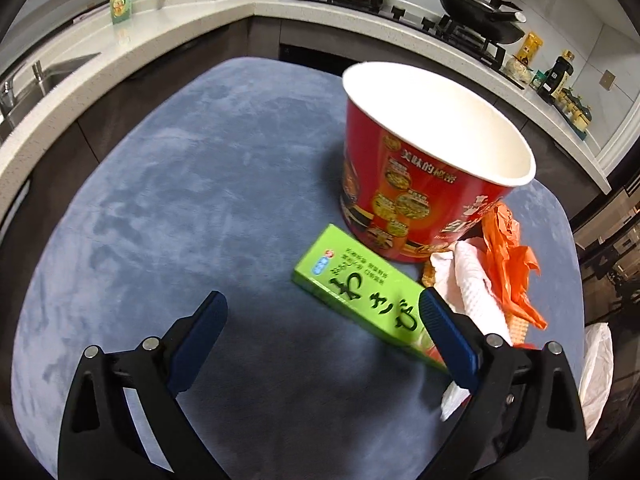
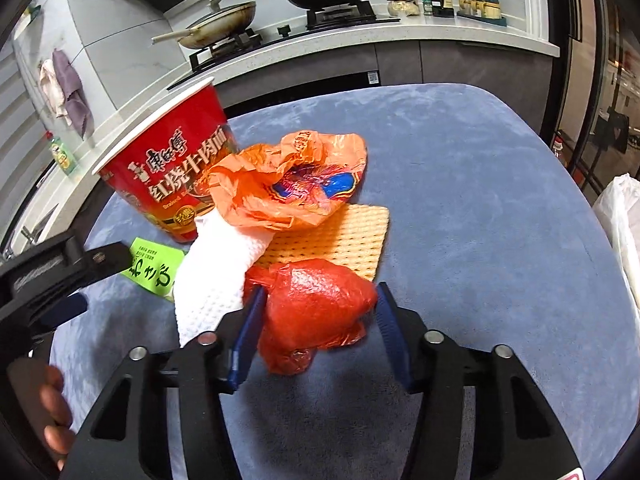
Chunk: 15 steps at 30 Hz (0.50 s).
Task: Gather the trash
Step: 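Grasp the red plastic bag with the right tool while the left tool grasps the green wasabi box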
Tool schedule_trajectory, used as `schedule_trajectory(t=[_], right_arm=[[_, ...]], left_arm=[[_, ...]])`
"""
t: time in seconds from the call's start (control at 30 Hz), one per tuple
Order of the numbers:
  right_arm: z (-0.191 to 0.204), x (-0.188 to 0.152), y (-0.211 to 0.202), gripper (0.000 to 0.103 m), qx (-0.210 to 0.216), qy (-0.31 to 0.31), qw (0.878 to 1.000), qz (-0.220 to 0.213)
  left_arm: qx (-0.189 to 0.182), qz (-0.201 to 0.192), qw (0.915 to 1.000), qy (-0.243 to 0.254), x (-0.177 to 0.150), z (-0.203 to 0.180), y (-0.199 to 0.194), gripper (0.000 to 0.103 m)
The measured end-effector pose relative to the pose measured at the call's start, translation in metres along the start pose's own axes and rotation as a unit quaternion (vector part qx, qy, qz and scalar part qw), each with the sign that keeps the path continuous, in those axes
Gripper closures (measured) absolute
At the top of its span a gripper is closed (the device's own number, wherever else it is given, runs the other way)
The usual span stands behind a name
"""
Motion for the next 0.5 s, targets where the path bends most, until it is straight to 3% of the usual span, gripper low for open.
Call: schedule_trajectory(t=[0.13, 0.33, 0.5], right_arm=[[0.002, -0.002, -0.006, 0.061, 0.003, -0.006, 1.000, -0.006], [-0.004, -0.001, -0.014, 0.062, 0.010, 0.005, 1.000, -0.011], [-0.010, 0.000, -0.018, 0.062, 0.013, 0.013, 1.000, -0.014]], left_arm=[[-0.005, 0.013, 0.9998, -0.015, 0.004, -0.005, 0.013, 0.011], [-0.008, 0.026, 0.9990, -0.036, 0.009, -0.011, 0.031, 0.011], [0.010, 0.035, 0.9986, -0.038, 0.008, -0.017, 0.047, 0.011]])
Point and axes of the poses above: each gripper's, at about its wrist camera, not at the fingertips, and y roughly the way its jaws point, z to its left, x to its top, the point moved 2 cm from there along y, roughly the way its jaws point, and after that the axes turned 5 degrees about -x, right-handed, at the moved point
